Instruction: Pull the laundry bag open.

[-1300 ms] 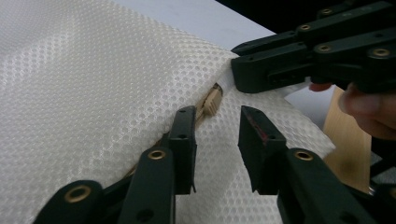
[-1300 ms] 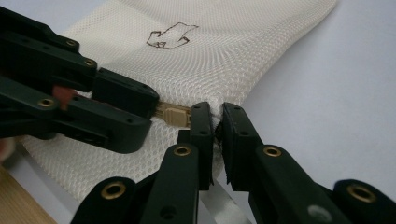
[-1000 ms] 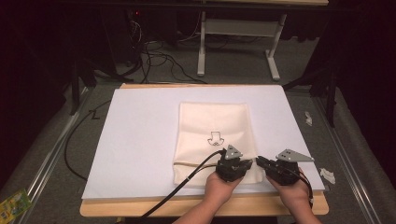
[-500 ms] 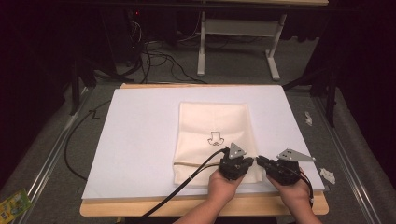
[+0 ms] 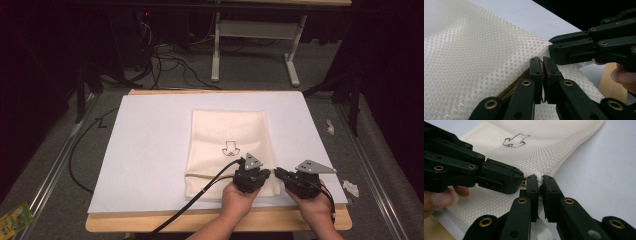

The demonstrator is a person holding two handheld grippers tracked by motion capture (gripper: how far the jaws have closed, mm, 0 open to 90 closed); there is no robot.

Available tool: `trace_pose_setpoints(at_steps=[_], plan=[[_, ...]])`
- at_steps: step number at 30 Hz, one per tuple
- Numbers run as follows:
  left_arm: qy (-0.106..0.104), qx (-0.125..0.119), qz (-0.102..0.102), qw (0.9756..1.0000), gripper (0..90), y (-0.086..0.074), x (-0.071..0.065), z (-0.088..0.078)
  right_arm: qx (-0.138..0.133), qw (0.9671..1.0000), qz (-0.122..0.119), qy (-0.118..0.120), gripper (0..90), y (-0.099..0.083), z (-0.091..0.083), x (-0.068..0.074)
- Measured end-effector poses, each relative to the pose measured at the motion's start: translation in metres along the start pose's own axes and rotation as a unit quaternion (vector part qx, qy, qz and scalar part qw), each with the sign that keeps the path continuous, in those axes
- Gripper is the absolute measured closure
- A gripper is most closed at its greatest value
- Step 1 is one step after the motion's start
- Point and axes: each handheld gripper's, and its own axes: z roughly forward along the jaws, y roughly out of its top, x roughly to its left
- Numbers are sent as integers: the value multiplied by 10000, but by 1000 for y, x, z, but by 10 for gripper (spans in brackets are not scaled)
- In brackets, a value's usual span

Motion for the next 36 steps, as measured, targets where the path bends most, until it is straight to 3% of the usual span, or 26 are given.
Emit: trace_pose_setpoints(at_steps=[6, 11, 23, 27, 36], plan=[[-88, 19, -153, 9998, 877, -1, 5, -2, -24, 10000, -21, 42, 854, -1, 2, 2], [-124, 26, -199, 9997, 878, -1, 7, -4, -56, 9995, 240, 191, 857, -1, 2, 0], [-123, 24, -309, 9994, 877, -2, 8, -4, -79, 9999, 37, 100, 859, 0, 1, 4], [-103, -13, -195, 9998, 877, -3, 6, -5, -154, 9992, 260, 248, 835, -1, 1, 0], [-188, -28, -345, 9992, 876, -10, 8, -4, -200, 9983, 450, 307, 783, -4, 7, -2]])
